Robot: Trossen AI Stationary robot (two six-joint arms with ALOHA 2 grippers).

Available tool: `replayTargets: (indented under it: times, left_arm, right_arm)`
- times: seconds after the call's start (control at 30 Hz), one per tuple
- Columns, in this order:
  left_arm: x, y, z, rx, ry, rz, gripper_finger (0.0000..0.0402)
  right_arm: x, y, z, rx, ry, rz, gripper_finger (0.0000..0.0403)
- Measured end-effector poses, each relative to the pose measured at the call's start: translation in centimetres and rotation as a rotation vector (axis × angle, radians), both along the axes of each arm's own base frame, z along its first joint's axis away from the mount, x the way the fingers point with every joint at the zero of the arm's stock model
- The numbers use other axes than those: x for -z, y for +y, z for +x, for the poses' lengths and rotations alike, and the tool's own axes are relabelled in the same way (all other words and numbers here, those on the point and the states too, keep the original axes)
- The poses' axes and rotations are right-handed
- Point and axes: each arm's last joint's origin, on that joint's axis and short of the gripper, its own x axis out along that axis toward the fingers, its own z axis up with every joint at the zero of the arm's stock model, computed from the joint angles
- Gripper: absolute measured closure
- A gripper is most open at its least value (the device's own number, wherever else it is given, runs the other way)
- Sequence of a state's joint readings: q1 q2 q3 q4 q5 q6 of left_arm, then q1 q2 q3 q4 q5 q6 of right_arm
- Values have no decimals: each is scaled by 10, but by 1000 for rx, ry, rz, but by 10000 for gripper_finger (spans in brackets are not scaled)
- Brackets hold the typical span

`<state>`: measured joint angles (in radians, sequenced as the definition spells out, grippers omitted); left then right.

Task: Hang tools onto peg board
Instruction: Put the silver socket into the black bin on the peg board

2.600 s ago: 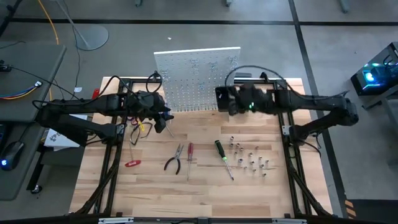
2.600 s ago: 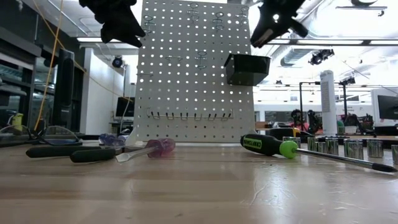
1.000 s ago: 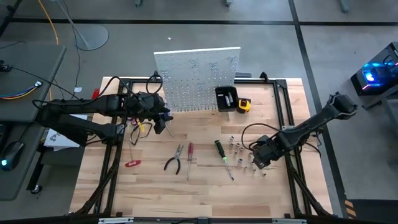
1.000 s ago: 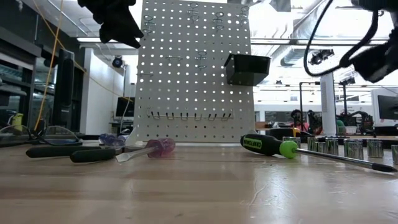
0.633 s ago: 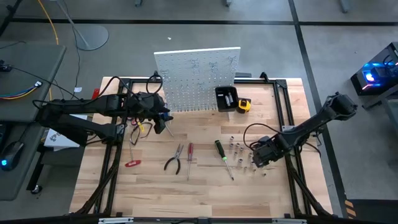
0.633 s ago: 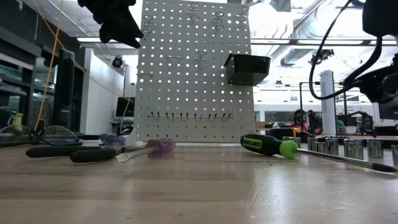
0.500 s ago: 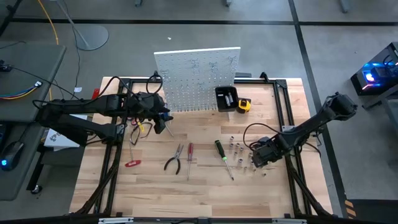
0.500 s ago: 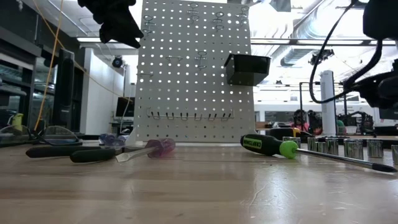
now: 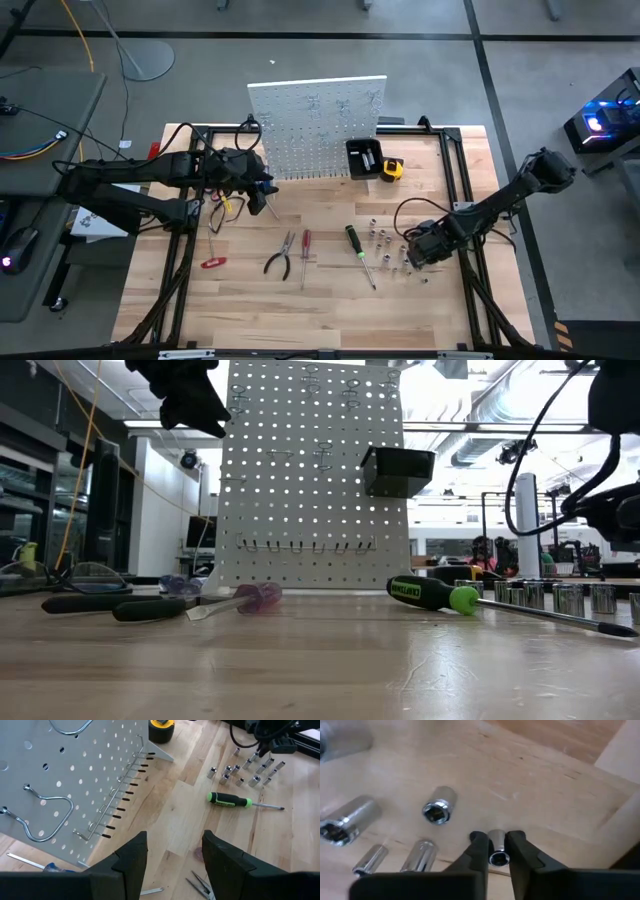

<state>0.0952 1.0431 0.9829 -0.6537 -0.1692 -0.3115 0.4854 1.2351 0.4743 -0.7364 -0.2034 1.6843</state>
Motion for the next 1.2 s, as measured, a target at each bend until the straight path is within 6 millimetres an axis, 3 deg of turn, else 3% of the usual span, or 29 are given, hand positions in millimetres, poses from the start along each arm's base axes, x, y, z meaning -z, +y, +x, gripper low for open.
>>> replayTargets:
  times: [0.13,0.23,0.33,0.5,0.6,0.77,0.97,1.2]
  left_arm:
    - [0,0,0,0,1,0,229]
    - [0,0,0,0,6,0,229]
    - [0,0,0,5,8,5,229]
    - [0,0,0,5,6,6,229]
    - [0,0,0,5,1,6,229]
    - [0,0,0,6,2,6,229]
    - [0,0,0,6,2,6,229]
    - [0,0,0,6,2,6,229]
  right_arm:
    - [-24,4,9,-79,-5,-17,371]
    - [-61,7,20,-123,-52,-67,371]
    - [-109,2,37,-101,-240,-217,372]
    - [-174,-23,64,6,-568,-575,372]
    - [-196,-46,79,24,-668,-711,372]
    - [-211,-88,102,3,-784,-808,361]
    - [-206,-132,116,42,-784,-800,353]
    - [-198,-147,120,6,-747,-756,294]
